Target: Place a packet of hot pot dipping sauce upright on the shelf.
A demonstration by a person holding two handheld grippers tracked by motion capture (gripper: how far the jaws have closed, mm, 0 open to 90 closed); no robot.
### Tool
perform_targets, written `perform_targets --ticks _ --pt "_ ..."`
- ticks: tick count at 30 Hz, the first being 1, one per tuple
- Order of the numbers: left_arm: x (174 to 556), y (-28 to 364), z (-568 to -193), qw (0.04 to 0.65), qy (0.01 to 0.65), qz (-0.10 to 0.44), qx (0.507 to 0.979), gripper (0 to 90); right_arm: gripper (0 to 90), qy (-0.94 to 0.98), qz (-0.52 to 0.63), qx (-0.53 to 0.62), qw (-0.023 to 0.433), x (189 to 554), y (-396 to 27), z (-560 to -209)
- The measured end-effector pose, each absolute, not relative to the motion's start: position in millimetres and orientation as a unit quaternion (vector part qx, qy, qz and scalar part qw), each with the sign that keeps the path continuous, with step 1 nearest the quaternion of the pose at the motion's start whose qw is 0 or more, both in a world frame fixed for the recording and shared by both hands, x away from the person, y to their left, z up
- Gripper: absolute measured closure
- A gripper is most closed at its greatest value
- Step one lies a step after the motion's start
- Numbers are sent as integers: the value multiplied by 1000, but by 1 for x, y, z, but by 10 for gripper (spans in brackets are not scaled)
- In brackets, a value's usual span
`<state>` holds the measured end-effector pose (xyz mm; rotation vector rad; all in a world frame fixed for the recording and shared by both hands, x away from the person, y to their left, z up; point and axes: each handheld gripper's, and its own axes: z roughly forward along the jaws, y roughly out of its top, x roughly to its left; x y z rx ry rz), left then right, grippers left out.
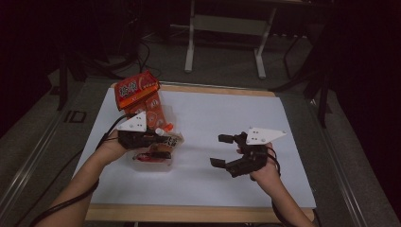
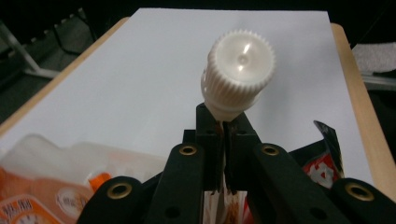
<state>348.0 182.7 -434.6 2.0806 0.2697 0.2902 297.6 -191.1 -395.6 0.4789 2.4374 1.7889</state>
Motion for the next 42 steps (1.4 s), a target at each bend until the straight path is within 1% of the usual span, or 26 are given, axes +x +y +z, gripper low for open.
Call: perform_targets --ticks 2,3,4,7,8,9,10,12,13,18,21,22,23,24,27,30,32,42 --pt "348 183 -436 489 116 118 857 793 146 796 583 157 40 298 -191 -396" --pt "347 183 -438 480 119 114 862 793 146 796 584 157 39 298 -191 -396" --pt "346 183 -439 485 120 114 859 772 146 796 583 156 40 297 -190 -395" --pt "344 183 -439 491 124 125 853 666 146 796 584 154 41 297 -189 -395" --pt "344 183 -439 491 124 125 853 614 146 796 584 154 41 297 -189 -395" --pt "343 183 -437 492 137 131 850 614 146 797 583 154 41 296 -189 -395" --pt "342 182 -436 492 137 136 849 543 146 797 583 154 41 296 -189 -395" --pt "341 182 -435 492 149 131 848 490 146 798 581 153 43 296 -189 -395" --pt "341 181 -433 493 154 128 847 488 146 798 581 153 42 296 -189 -395" --pt "341 182 -427 502 169 126 839 421 146 797 582 156 42 296 -190 -395" --pt "341 182 -422 507 173 126 835 406 146 797 582 155 43 296 -190 -395" --pt "341 182 -420 509 176 119 834 362 146 796 584 156 44 296 -191 -395" --pt "340 181 -418 513 179 118 831 345 146 795 584 157 43 296 -191 -394" --pt "339 181 -416 515 177 115 831 298 146 795 584 157 44 296 -191 -394" --pt "337 178 -410 523 178 106 827 209 146 795 584 158 48 296 -192 -394" --pt "336 177 -406 531 182 104 821 148 146 794 585 159 48 296 -192 -393" --pt "334 176 -403 535 184 104 818 143 146 794 585 159 49 296 -192 -393" --pt "325 168 -388 549 232 114 795 27 146 794 584 162 53 296 -196 -392"
